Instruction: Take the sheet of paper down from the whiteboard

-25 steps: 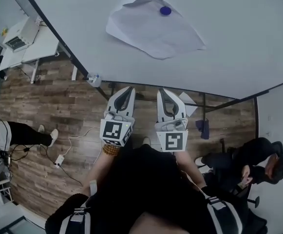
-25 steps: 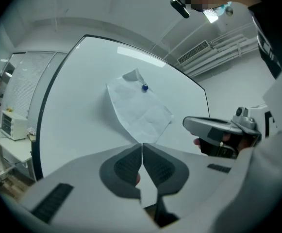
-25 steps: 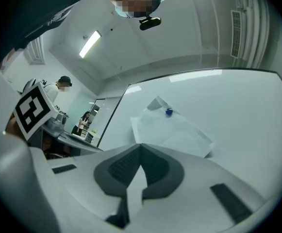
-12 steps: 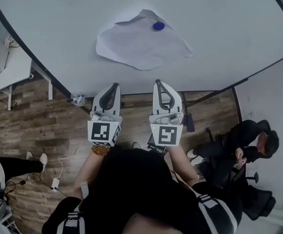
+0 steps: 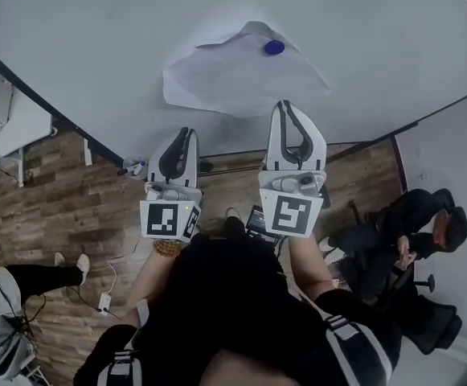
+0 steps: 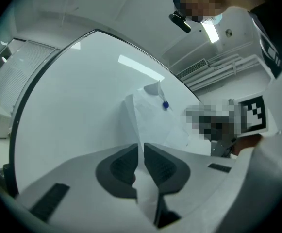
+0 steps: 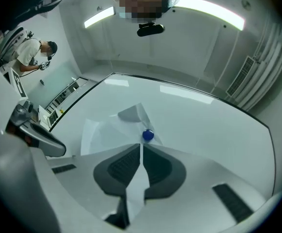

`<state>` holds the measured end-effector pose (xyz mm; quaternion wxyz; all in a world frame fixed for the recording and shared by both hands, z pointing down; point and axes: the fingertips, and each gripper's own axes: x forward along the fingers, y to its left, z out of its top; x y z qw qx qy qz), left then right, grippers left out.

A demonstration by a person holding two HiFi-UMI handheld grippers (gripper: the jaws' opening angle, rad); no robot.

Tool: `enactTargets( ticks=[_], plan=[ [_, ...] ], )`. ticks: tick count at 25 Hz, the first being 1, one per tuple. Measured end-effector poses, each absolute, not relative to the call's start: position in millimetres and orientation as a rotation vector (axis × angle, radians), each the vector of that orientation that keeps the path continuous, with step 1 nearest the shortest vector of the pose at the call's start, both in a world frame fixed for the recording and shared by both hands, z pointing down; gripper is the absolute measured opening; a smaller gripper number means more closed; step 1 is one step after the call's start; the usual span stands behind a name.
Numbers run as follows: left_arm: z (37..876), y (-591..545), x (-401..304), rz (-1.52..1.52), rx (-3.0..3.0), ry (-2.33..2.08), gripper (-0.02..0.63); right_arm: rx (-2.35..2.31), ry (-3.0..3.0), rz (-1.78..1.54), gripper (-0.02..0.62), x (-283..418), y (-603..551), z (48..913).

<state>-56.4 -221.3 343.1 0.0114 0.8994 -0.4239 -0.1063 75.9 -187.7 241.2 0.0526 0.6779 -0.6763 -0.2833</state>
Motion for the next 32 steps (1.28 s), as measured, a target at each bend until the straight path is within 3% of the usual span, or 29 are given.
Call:
enactTargets(
  ticks=[5, 22, 32],
  plan=[
    [347.3, -228.6, -49.3, -0.31, 2.784, -1.346, 0.058, 2.054, -2.114, -0.928, 0.031, 75.9, -206.5, 217.2],
    [367.1, -234.1, -31.5, -0.219, 2.754, -1.422, 0.065, 1.959, -2.177, -1.076, 0.124, 73.7, -241.3, 193.5],
    [364.3, -239.2, -31.2, -0.211, 2.744, -1.458, 0.077, 1.911, -2.228, -1.072, 0.135, 72.7, -252.6, 195.4]
  ],
)
